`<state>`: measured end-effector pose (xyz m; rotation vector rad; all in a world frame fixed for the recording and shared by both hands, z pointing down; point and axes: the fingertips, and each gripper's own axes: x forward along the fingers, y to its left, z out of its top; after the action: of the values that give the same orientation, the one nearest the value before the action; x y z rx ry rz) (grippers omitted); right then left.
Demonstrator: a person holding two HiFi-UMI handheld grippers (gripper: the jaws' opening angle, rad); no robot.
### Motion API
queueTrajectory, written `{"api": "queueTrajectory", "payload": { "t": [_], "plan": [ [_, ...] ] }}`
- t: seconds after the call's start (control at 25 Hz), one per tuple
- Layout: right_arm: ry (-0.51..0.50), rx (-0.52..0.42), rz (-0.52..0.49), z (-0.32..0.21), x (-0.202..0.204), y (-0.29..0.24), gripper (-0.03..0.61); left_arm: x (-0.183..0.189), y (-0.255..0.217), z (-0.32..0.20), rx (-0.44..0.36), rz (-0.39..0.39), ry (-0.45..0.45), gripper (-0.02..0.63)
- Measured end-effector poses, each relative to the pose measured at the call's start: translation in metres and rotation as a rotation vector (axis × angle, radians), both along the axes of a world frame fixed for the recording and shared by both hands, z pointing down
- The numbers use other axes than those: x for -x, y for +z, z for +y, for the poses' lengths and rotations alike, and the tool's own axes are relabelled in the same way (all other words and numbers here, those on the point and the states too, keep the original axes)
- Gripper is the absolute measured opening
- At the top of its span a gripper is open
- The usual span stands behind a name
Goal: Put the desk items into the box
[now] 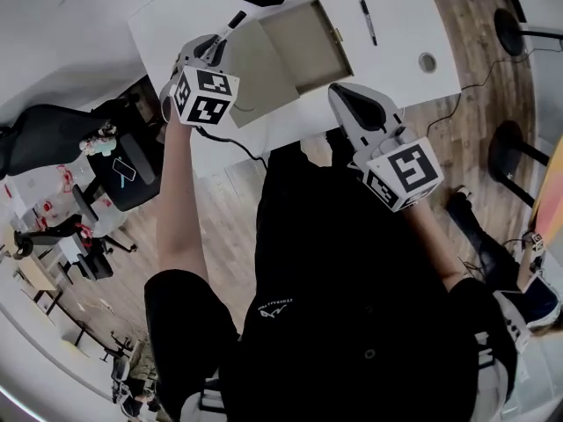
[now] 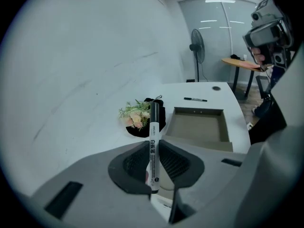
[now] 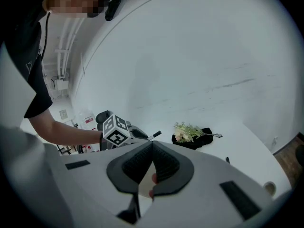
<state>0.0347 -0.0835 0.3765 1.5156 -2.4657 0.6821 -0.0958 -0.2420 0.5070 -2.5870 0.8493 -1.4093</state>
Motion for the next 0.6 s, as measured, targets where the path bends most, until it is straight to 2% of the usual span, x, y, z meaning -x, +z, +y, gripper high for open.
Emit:
{"api": "queueTrajectory", "payload": {
  "t": [0.32, 0.6],
  "plan": [
    [-0.061, -0.049, -0.017, 0.009, -0.029, -0.012, -0.002, -0.014, -0.056, 0.042, -0.071, 0.136, -0.186, 0.074],
    [-0.121, -0.062, -0.007, 0.019, -0.05, -0.009, -0.002, -0.018, -0.117, 0.089, -0.129, 0.314, -0.407, 0.074]
  ]
}}
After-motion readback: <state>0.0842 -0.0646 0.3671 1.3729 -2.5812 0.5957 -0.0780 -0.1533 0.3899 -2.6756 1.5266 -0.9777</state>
